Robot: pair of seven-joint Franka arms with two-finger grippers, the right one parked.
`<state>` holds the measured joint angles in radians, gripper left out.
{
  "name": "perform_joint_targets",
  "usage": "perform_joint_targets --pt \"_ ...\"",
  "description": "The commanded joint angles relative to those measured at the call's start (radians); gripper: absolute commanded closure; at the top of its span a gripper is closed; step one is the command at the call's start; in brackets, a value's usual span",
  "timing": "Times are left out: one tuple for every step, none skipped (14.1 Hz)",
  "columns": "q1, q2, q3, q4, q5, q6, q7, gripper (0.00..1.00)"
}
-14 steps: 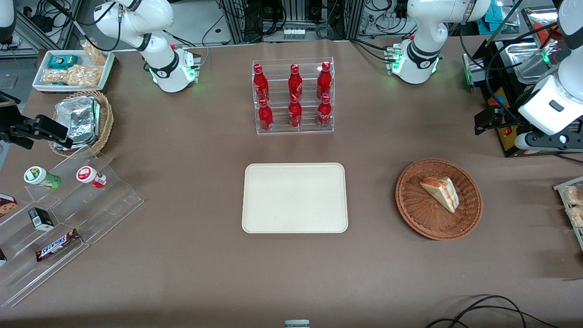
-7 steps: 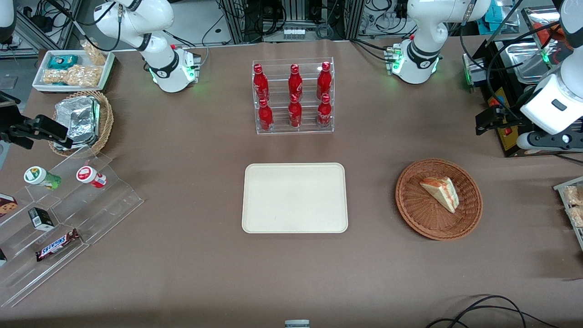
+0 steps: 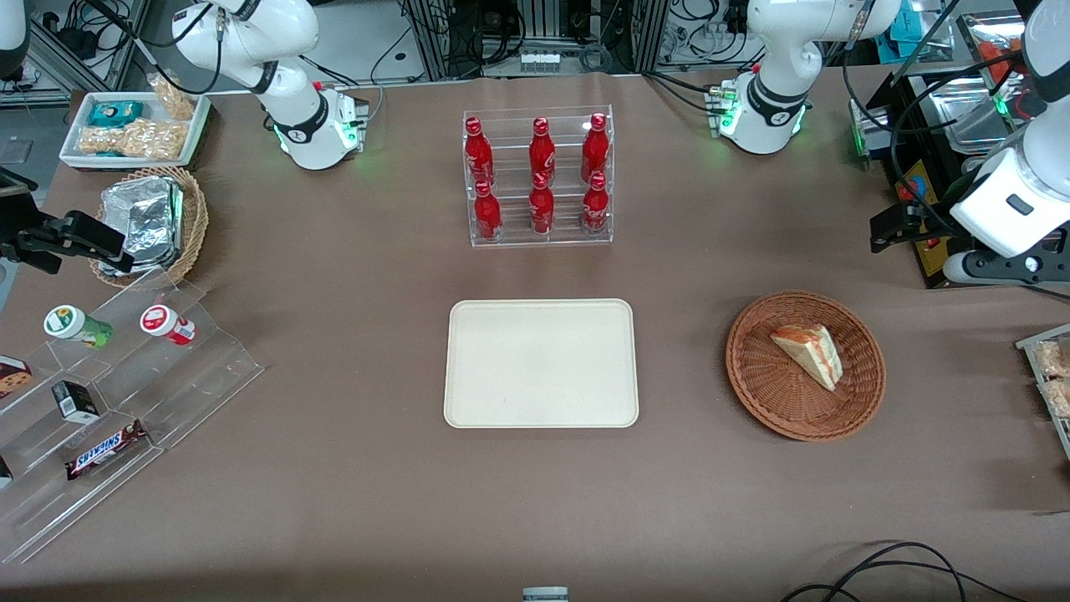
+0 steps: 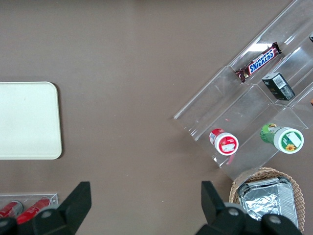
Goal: Place sandwich from basket to tray
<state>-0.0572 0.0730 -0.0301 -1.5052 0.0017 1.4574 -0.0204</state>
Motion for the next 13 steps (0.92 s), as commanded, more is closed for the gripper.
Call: perform_joint_targets --pt "0.008 0.025 0.001 -0.004 0.001 -0.009 -0.006 0.00" --pt "0.008 0.036 0.002 -0.010 0.003 -0.008 -0.003 0.00" --pt "0.008 0.056 0.002 -0.015 0.004 -0.012 -0.004 0.00" --pt "0.008 0.079 0.002 -0.024 0.004 -0.009 -0.004 0.00" --pt "0.007 0.109 0.002 -0.033 0.007 0.001 -0.006 0.00" --pt "0.007 0.146 0.002 -0.035 0.014 0.017 -0.006 0.00" --pt "0.007 0.174 0.002 -0.039 0.015 0.038 -0.006 0.00" --pt "0.007 0.210 0.002 -0.050 0.017 0.069 -0.006 0.00" --pt "0.007 0.237 0.002 -0.065 0.032 0.107 -0.007 0.00" --pt "0.008 0.258 0.004 -0.081 0.041 0.144 -0.007 0.00" --pt "0.008 0.274 0.005 -0.102 0.043 0.182 -0.013 0.00" --pt "0.008 0.287 0.013 -0.116 0.043 0.210 -0.039 0.00" --pt "0.008 0.303 0.019 -0.130 0.046 0.236 -0.062 0.00"
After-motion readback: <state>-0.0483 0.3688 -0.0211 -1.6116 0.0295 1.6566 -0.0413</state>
